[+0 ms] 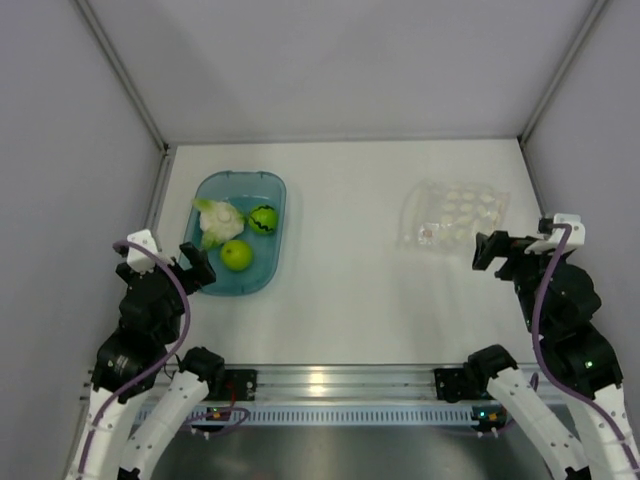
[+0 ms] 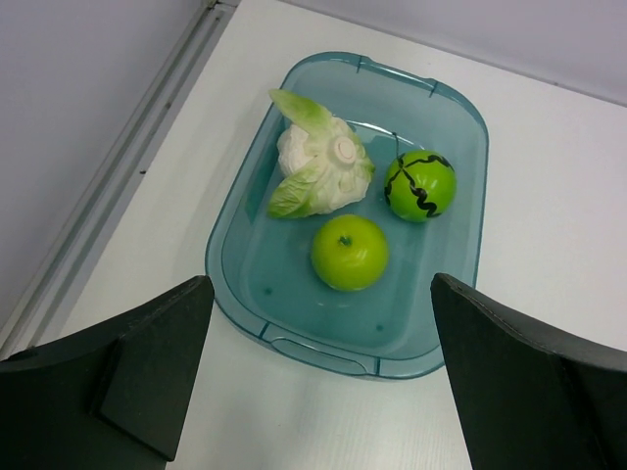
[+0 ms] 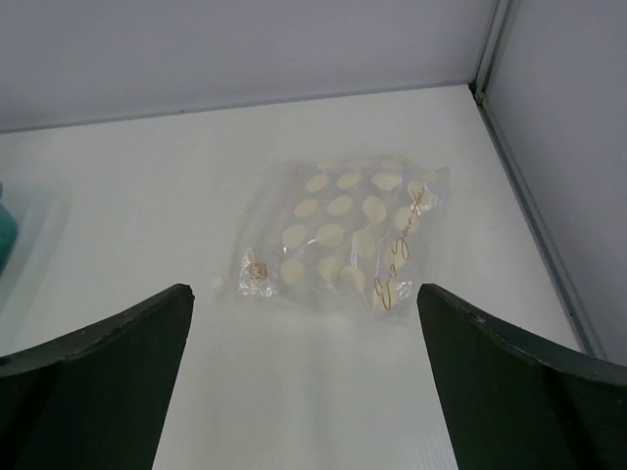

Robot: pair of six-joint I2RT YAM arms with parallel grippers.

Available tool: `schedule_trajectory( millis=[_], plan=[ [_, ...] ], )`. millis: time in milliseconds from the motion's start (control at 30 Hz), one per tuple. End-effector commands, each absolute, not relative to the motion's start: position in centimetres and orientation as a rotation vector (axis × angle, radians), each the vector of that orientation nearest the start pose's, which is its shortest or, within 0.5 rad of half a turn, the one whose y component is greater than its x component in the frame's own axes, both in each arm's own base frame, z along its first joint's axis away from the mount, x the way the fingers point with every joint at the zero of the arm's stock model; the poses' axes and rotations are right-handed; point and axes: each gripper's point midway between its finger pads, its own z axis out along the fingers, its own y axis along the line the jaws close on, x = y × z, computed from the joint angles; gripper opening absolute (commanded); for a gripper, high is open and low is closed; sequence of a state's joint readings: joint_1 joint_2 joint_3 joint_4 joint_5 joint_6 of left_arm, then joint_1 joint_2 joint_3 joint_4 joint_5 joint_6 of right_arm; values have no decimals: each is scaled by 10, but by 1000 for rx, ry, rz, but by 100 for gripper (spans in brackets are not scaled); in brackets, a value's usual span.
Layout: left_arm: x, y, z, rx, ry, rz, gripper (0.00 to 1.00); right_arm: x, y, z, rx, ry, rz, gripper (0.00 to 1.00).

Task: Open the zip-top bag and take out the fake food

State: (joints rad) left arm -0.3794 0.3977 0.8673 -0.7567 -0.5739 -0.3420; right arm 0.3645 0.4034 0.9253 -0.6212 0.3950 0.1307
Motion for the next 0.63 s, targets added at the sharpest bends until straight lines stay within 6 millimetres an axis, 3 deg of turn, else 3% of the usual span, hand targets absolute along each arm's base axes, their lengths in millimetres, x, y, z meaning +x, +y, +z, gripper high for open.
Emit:
schedule_trajectory(
  millis=[0, 233, 367, 600],
  plan=[
    [194, -2, 290, -249, 1715, -64, 98, 197, 16, 308, 62, 1695, 67, 99],
    [195, -9, 277, -227, 1737, -88, 98, 197, 17, 287, 67, 1721, 74, 99],
    [195, -8, 276, -237, 1739, -84, 98, 207, 23, 279, 79, 1739, 86, 99],
    [197, -5, 276, -251, 1742, -62, 98, 214, 26, 277, 86, 1755, 91, 99]
  ],
)
